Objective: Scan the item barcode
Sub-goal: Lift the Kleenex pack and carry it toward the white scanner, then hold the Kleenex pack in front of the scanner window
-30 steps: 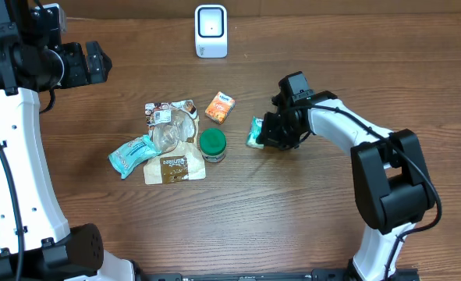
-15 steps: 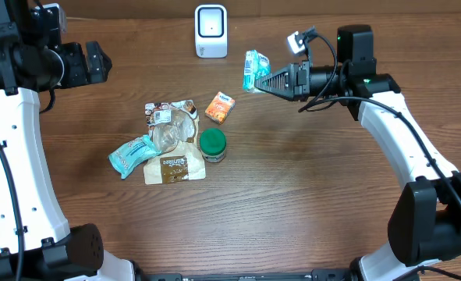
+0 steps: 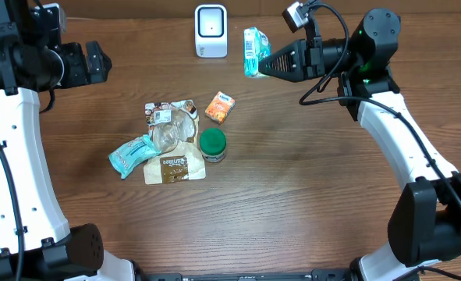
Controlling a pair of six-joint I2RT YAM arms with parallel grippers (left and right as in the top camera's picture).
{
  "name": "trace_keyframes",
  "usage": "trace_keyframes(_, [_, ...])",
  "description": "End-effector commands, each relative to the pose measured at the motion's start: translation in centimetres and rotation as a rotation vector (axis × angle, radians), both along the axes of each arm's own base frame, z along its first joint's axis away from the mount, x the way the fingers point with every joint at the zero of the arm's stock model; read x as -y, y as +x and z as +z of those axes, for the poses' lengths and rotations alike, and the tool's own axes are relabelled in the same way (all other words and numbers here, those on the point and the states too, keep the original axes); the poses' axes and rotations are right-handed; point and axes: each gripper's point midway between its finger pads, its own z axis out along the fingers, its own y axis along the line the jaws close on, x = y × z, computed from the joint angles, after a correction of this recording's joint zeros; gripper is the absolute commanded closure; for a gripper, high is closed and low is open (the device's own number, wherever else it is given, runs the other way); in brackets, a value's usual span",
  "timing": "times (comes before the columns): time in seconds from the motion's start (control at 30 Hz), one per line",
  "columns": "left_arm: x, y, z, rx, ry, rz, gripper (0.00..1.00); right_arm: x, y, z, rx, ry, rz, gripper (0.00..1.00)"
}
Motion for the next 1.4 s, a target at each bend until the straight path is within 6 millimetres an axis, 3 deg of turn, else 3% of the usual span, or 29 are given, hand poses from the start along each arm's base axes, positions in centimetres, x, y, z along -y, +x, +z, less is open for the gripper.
trace_keyframes(0.0, [0.2, 0.0, 0.7, 0.020, 0.010, -0.025, 0.00, -1.2, -1.4, 0.3, 0.008, -0.004, 0.065, 0.96])
trace_keyframes(0.17, [0.2, 0.1, 0.7, 0.020, 0.010, -0.025, 0.00, -5.2, -2.4, -2.0, -0.048, -0.011, 0.133, 0.96])
trace_keyframes(0.33, [0.2, 0.1, 0.7, 0.020, 0.010, -0.025, 0.00, -7.9, -1.4, -6.1, -0.165, -0.071, 0.053, 0.96])
trace_keyframes(0.47, [0.2, 0.1, 0.7, 0.020, 0.010, -0.025, 0.00, -8.0, -0.8, -8.6, -0.199, -0.138, -0.022, 0.96])
trace_keyframes(0.6, [0.2, 0.0, 0.7, 0.020, 0.010, -0.025, 0.00, -7.3, 0.3, -12.6, -0.262, -0.287, -0.159, 0.96])
trace_keyframes(0.7, [0.2, 0.1, 0.7, 0.020, 0.010, -0.025, 0.00, -5.3, 1.0, -16.5, -0.281, -0.521, -0.303, 0.96])
trace_keyframes(0.73, [0.2, 0.1, 0.7, 0.020, 0.010, -0.025, 0.00, -4.7, 1.3, -16.7, -0.268, -0.575, -0.335, 0.96])
trace_keyframes(0.83, [0.2, 0.0, 0.7, 0.020, 0.010, -0.025, 0.00, -2.4, 3.3, -15.3, -0.177, -0.751, -0.469, 0.96])
trace_keyframes(0.93, [0.2, 0.1, 0.7, 0.020, 0.010, -0.025, 0.00, 0.2, 6.2, -11.3, -0.007, -0.907, -0.654, 0.96])
trace_keyframes(1.03, [0.2, 0.1, 0.7, 0.020, 0.010, -0.025, 0.00, 0.6, 8.7, -7.6, 0.220, -1.018, -0.813, 0.96])
trace_keyframes(1.13, [0.2, 0.1, 0.7, 0.020, 0.010, -0.025, 0.00, -0.5, 11.0, -4.7, 0.487, -1.111, -0.986, 0.96])
trace_keyframes(1.23, [0.2, 0.1, 0.7, 0.020, 0.010, -0.025, 0.00, -2.5, 13.5, -4.2, 0.693, -1.180, -1.103, 0.96])
trace_keyframes(1.37, [0.2, 0.0, 0.7, 0.020, 0.010, -0.025, 0.00, -5.0, 18.4, -6.6, 0.955, -1.276, -1.173, 0.96])
